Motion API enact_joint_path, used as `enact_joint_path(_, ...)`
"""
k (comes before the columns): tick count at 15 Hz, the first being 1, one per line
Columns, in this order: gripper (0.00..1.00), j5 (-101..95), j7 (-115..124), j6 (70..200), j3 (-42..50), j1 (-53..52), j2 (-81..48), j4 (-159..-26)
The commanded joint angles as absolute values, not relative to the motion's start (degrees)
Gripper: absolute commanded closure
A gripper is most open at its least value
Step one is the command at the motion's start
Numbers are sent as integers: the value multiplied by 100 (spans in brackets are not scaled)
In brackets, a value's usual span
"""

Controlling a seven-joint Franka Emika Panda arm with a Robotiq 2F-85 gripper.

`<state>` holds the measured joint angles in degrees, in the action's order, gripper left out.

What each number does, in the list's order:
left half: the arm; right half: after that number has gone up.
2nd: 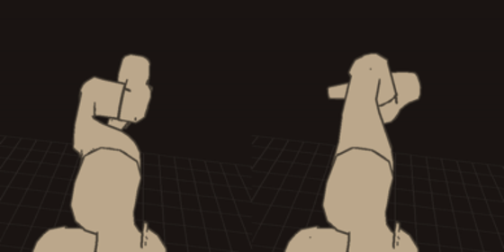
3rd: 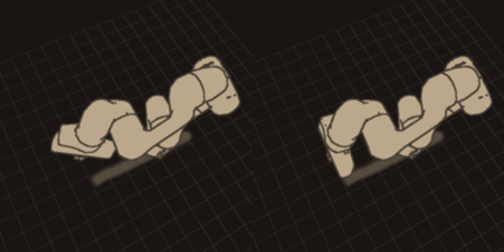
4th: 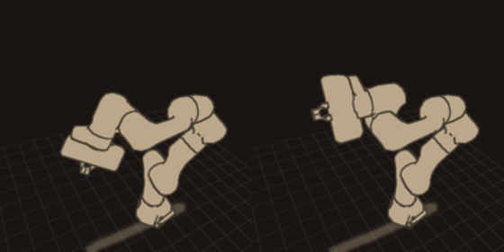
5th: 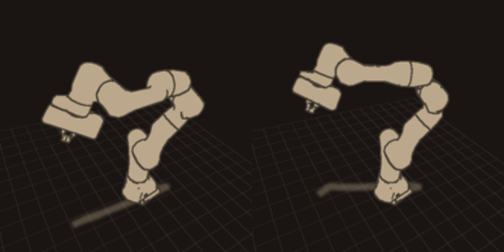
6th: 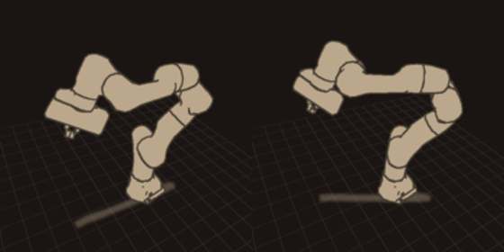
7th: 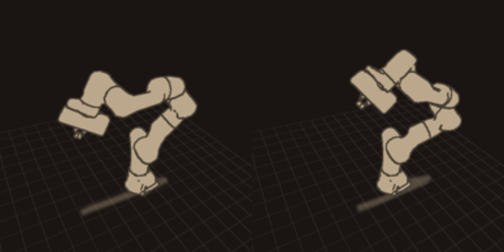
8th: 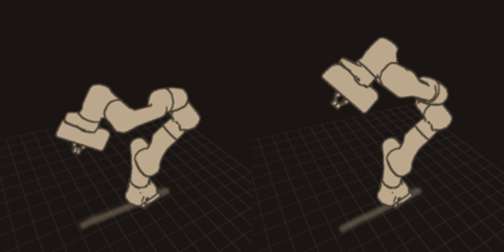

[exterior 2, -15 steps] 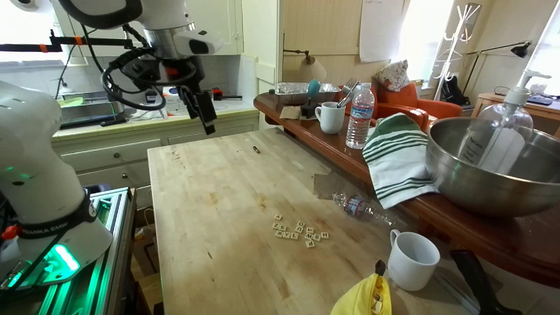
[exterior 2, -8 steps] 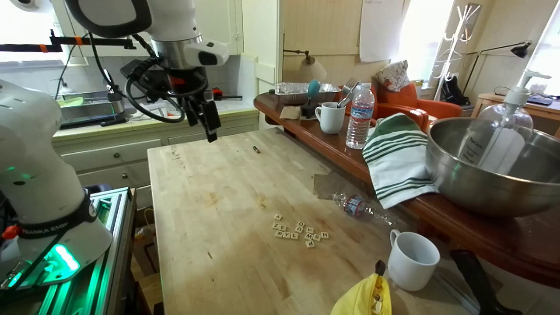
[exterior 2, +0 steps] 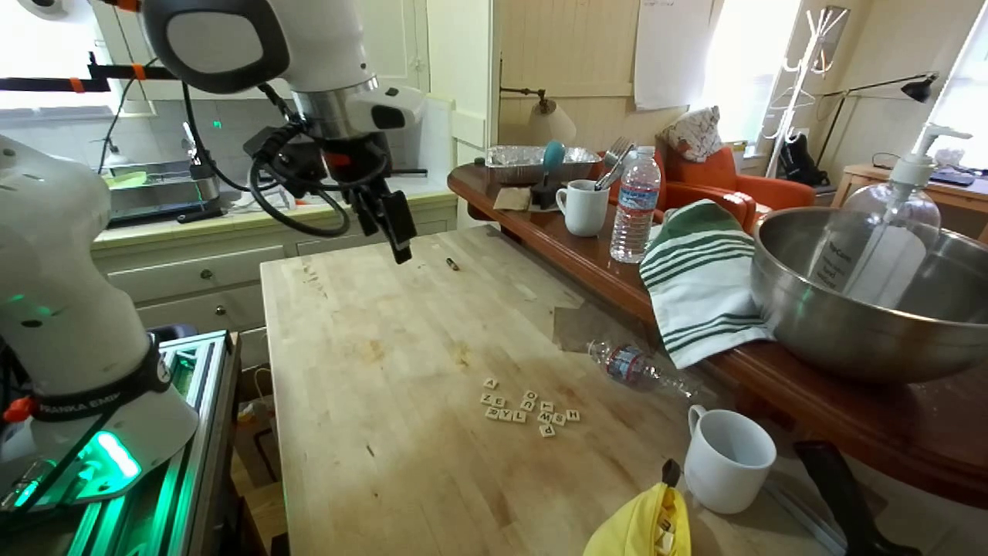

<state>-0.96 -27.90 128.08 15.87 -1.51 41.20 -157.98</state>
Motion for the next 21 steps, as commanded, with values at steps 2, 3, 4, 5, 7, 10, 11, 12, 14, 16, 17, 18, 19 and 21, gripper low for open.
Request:
enact_joint_path(2,0,-75,-2970,13892,1734,-131,3101,-15794)
enact_joint_path(3,0,-72,-2968,14125,1745,-114,2874,-15797)
enact_joint_path(4,0,-52,-2982,14261,1760,-110,2678,-15794)
enact_joint_path(5,0,-48,-2979,14441,1758,-94,2481,-15779)
enact_joint_path(7,0,-9,-3017,14687,1782,-84,2095,-15723)
enact_joint_path(10,12,86,-3111,15188,1834,-47,1566,-15682)
enact_joint_path(11,26,151,-3178,15336,1853,-49,1436,-15673)
enact_joint_path(12,35,249,-3275,15535,1893,-72,1288,-15664)
enact_joint_path(14,51,522,-3535,15866,1973,-132,1003,-15621)
enact_joint_path(16,65,843,-3837,16132,2019,-159,707,-15550)
enact_joint_path(17,73,1022,-4002,16233,2020,-171,602,-15527)
enact_joint_path(18,80,1199,-4168,16317,2157,-323,514,-15499)
enact_joint_path(19,89,1413,-4355,16347,2165,-359,425,-15457)
enact_joint_path(21,99,1837,-4717,16377,2191,-432,226,-15347)
